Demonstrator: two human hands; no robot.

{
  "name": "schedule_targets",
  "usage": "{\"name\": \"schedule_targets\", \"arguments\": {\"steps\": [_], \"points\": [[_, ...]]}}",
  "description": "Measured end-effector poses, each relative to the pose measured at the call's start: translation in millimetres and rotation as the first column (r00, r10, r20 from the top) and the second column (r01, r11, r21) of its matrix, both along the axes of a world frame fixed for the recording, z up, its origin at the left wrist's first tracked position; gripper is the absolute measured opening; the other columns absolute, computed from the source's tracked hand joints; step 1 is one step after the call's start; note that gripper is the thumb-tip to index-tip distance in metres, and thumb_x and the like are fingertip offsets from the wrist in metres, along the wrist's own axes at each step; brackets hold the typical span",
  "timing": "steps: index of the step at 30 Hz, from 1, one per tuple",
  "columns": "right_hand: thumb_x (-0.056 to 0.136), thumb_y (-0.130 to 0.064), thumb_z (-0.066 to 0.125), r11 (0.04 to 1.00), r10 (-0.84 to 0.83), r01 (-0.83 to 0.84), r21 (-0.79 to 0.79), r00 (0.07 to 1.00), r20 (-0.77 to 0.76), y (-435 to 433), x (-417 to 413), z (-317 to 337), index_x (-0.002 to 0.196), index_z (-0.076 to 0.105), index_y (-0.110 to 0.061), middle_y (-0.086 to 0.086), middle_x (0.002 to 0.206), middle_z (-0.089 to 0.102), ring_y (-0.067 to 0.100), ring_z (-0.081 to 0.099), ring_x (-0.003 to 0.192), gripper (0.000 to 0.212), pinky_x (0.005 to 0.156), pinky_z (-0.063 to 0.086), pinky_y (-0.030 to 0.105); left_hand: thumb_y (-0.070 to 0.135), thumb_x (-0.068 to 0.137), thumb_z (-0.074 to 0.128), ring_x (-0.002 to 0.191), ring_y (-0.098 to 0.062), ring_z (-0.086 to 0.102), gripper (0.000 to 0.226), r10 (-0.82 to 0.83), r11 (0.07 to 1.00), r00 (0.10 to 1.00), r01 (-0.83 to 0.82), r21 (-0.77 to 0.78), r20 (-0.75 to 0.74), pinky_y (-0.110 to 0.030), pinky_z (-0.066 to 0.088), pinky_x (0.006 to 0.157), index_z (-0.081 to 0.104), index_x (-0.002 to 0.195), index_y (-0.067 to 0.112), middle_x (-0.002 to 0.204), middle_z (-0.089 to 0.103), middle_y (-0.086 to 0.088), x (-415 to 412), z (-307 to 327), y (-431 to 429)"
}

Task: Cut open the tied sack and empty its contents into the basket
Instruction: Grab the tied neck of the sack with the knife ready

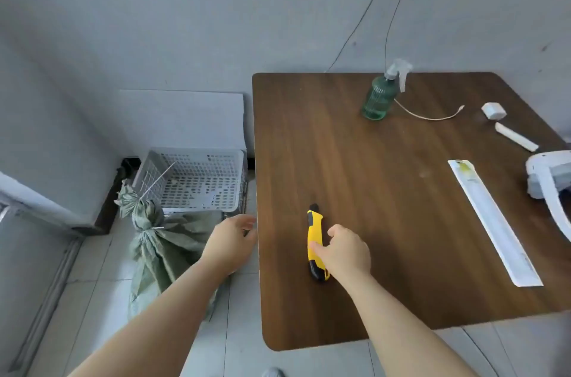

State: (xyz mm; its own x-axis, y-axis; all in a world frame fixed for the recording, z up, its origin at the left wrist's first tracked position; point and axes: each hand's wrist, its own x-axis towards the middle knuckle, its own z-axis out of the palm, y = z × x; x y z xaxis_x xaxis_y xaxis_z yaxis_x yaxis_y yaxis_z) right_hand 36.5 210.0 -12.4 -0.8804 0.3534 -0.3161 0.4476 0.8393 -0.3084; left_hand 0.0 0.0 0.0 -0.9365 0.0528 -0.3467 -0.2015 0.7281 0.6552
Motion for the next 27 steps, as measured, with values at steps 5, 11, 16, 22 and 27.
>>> {"name": "schedule_targets", "arguments": {"steps": [5, 11, 16, 22, 27], "points": [[0.069, -0.059, 0.066, 0.999, -0.053, 0.052, 0.01, 0.997, 0.06, -7, -7, -19, 0.086, 0.053, -0.017, -0.002, 0.082, 0.063, 0.022, 0.063, 0.079, 0.047, 0.066, 0.047, 0.032, 0.026, 0.089, 0.053, 0.104, -0.011, 0.063, 0.036, 0.006, 1.0, 0.995, -0.007, 0.005, 0.1, -0.026, 0.049, 0.091, 0.063, 0.123, 0.023, 0.118, 0.067, 0.006, -3, -36, 9], [0.077, -0.046, 0.062, 0.991, -0.077, 0.083, -0.104, 0.995, 0.061, -10, -15, -31, 0.086, 0.055, -0.017, -0.001, 0.079, 0.063, 0.02, 0.06, 0.067, 0.031, 0.055, 0.041, 0.027, 0.021, 0.088, 0.05, 0.106, -0.013, 0.064, 0.038, -0.011, 1.0, 0.991, 0.01, 0.003, 0.135, -0.031, 0.05, 0.096, 0.064, 0.122, 0.02, 0.118, 0.069, 0.004, -3, -49, 6], [0.09, -0.022, 0.049, 0.743, -0.274, 0.265, -0.615, 0.958, 0.081, -6, -23, -17, 0.087, 0.06, -0.002, 0.016, 0.088, 0.067, 0.023, 0.064, 0.074, 0.023, 0.066, 0.052, 0.033, 0.016, 0.09, 0.048, 0.111, -0.015, 0.062, 0.039, -0.048, 0.999, 0.985, 0.048, 0.0, 0.164, -0.026, 0.048, 0.096, 0.061, 0.127, 0.015, 0.122, 0.067, 0.0, 4, -51, 7], [0.1, -0.016, 0.034, 0.524, -0.308, 0.265, -0.81, 0.945, 0.11, -11, -36, 18, 0.106, 0.054, -0.014, 0.011, 0.096, 0.065, 0.022, 0.069, 0.088, 0.021, 0.078, 0.056, 0.034, 0.02, 0.091, 0.048, 0.108, -0.014, 0.063, 0.037, -0.047, 0.999, 0.989, 0.046, 0.011, 0.14, -0.024, 0.048, 0.094, 0.061, 0.126, 0.018, 0.119, 0.069, 0.002, 6, -33, -6], [0.101, -0.02, 0.032, 0.563, -0.215, 0.188, -0.805, 0.974, 0.078, -48, -50, 36, 0.115, 0.051, -0.013, 0.012, 0.09, 0.063, 0.021, 0.064, 0.079, 0.025, 0.078, 0.057, 0.037, 0.02, 0.092, 0.049, 0.112, -0.014, 0.062, 0.038, 0.017, 1.0, 0.996, -0.016, -0.011, 0.087, -0.024, 0.044, 0.096, 0.06, 0.128, 0.016, 0.122, 0.067, 0.001, 4, -1, -49]]}}
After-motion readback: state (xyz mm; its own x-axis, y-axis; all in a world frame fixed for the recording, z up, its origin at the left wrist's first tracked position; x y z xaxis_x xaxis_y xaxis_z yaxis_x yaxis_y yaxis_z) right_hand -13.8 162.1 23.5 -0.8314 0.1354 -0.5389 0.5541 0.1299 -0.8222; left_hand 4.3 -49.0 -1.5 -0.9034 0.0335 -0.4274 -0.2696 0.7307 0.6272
